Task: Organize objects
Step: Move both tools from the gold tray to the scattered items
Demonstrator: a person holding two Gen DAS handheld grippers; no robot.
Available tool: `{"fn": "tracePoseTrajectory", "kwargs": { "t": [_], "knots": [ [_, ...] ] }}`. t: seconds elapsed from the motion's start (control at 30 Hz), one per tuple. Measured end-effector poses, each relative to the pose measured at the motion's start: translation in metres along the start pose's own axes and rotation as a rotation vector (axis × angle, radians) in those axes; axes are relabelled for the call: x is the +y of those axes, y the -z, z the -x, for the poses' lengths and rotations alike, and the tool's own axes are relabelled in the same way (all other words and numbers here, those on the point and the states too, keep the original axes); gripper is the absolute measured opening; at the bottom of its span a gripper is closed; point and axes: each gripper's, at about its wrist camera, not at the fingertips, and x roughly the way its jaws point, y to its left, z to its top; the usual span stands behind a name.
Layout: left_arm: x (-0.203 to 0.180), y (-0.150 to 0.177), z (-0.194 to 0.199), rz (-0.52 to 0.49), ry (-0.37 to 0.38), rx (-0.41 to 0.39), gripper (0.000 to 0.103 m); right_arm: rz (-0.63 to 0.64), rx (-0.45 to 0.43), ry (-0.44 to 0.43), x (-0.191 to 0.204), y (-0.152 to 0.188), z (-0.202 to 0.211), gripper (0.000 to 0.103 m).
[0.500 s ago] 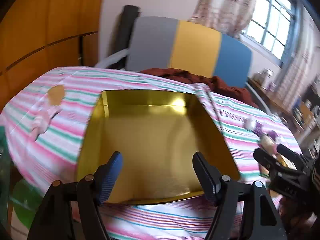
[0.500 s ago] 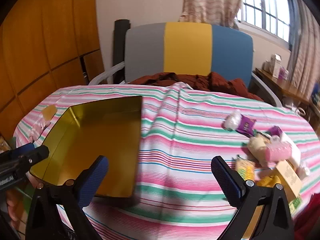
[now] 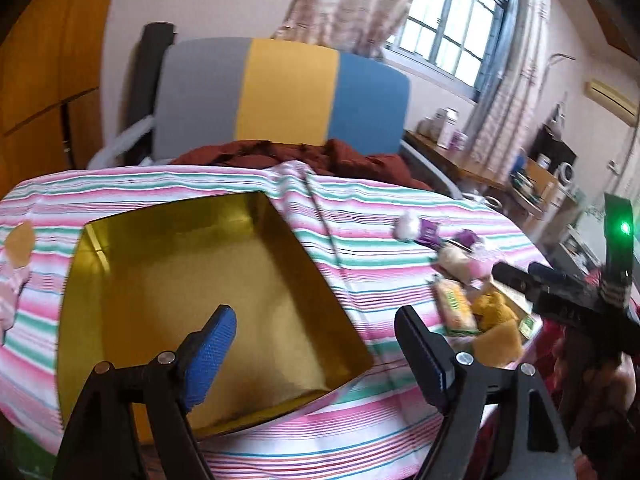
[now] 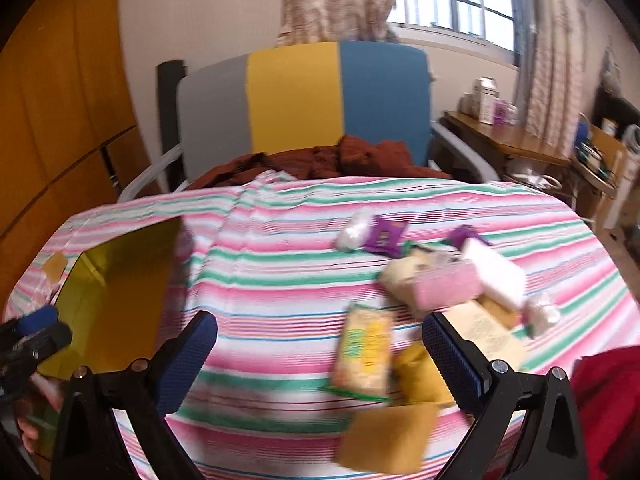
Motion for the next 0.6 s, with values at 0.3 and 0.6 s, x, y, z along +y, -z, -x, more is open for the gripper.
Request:
{"fn": "tracePoseTrajectory", "kwargs": {
  "t": [0.3,0.6],
  "knots": [
    [-0.059,-0.001,-0.029,-0.144,0.153,0.104,0.083,-0.127,-0.048,0.155,-0.086,-0.018,0.029,0.103],
    [-0.132,0.014,-0.083,-0.209,0.427,0.313,0.083,-0.248,-0.025,0.176,-0.128,-0.011,0.021,0.103]
  ]
}}
